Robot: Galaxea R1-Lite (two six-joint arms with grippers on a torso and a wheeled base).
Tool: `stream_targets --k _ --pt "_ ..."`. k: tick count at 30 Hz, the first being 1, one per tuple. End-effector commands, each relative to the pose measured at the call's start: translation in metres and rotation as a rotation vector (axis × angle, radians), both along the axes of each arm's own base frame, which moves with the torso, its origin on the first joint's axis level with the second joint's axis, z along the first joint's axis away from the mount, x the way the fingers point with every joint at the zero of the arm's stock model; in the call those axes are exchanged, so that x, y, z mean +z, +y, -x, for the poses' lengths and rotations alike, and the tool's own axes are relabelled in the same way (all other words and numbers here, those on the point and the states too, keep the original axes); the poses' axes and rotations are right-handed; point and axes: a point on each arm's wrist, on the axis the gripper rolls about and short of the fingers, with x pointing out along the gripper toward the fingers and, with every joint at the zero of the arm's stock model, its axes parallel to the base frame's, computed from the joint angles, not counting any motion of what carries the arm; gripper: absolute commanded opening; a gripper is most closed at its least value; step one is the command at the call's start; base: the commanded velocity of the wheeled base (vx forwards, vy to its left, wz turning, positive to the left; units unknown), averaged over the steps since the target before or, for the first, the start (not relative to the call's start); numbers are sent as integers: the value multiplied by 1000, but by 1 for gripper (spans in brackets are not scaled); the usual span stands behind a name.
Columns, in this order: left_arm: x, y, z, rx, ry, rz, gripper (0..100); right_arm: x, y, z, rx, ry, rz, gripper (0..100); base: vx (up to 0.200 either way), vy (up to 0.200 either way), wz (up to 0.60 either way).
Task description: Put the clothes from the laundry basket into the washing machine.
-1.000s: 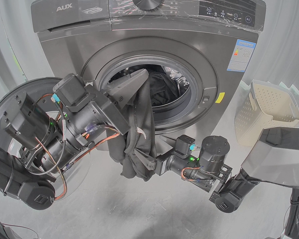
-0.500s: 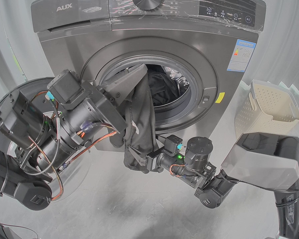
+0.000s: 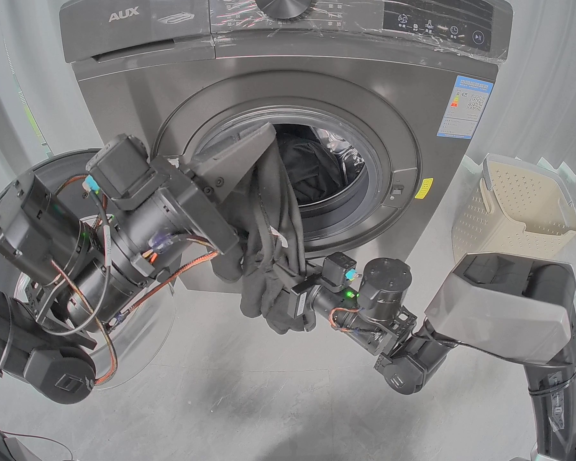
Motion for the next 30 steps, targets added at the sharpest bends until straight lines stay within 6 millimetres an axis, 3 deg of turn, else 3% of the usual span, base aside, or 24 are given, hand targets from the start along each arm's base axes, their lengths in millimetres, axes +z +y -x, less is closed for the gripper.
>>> stream_targets --k 1,6,11,19,29,30 --pt "-17 9 -10 40 55 -47 0 27 -22 3 -54 -18 -22 0 0 0 0" --pt "-44 15 -32 99 127 -95 0 54 -49 15 -92 -33 -42 0 0 0 0" --pt "-61 16 -32 102 183 -135 0 73 -64 26 -107 -53 -59 0 0 0 0" --pt "-99 16 -33 93 276 -245 0 105 -68 34 -130 -112 -133 0 0 0 0" --pt "-111 18 -38 113 300 -282 0 116 -70 41 -124 -129 -150 0 0 0 0" --pt "-111 18 -38 112 298 -283 100 116 -70 41 -125 -128 -151 0 0 0 0"
